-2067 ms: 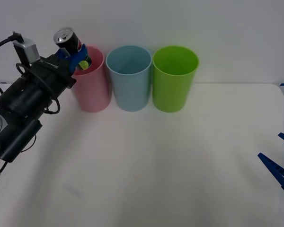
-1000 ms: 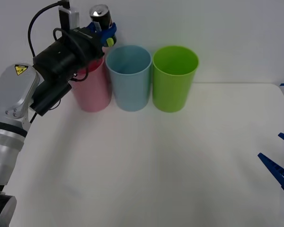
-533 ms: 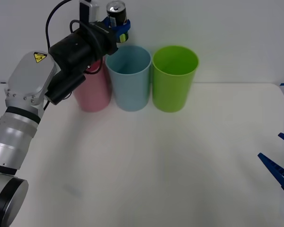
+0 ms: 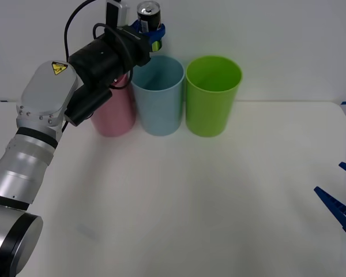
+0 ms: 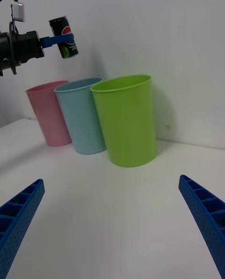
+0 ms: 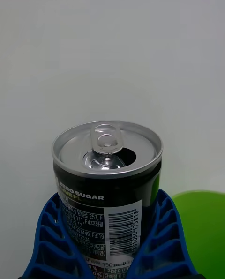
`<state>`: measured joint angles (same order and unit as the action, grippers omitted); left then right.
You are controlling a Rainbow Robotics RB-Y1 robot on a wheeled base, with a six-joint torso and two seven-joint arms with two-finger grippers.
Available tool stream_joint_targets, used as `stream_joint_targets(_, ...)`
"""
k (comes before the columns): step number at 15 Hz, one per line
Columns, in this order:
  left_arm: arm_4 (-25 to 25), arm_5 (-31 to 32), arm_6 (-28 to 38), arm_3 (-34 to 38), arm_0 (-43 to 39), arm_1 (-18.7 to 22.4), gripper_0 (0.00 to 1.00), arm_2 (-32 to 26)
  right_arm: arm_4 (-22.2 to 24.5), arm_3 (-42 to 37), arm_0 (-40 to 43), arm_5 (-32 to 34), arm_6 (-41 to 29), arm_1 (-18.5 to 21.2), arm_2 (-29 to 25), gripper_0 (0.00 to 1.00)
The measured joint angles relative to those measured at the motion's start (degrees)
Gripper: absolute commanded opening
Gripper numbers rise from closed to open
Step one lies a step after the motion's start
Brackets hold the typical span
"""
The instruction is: Grasp the object on the table and drop it into the matching bin: aluminum can to the light blue bin, PET bottle to the pink bin.
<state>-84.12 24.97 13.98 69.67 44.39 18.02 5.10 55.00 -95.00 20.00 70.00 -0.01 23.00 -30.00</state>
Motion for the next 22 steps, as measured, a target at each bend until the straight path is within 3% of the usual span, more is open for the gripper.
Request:
stream_joint_targets(2,-0.1,0.0,0.0,0.0,0.0,-0.3,0.15,0.0,0.0,0.0,0.0,0.0,0.0,0.0,0.0,1.00)
stream_joint_targets(3,-0.2,-0.1,-0.1,0.0,0.0,-0.5,0.29,0.0,0.0,0.0,0.0,0.0,0.0,0.0,0.0,1.00)
stream_joint_targets(4,-0.2,-0.2,-0.2,0.0,0.0,-0.6,0.86,0.0,0.0,0.0,0.0,0.0,0.0,0.0,0.0,1.00)
stream_joint_targets(5,-0.2,-0.2,-0.2,0.0,0.0,-0.6,1.00,0.0,0.0,0.0,0.0,0.0,0.0,0.0,0.0,1.00)
stream_joint_targets(16,1.6,0.6,-0.4,0.0,-0.3,-1.0,1.00,0.0,0.0,0.0,0.0,0.0,0.0,0.0,0.0,1.00)
stream_joint_targets(22,7.9,2.4,-2.4,0.2,-2.5,0.1,1.00,0.0,0.0,0.0,0.0,0.0,0.0,0.0,0.0,1.00)
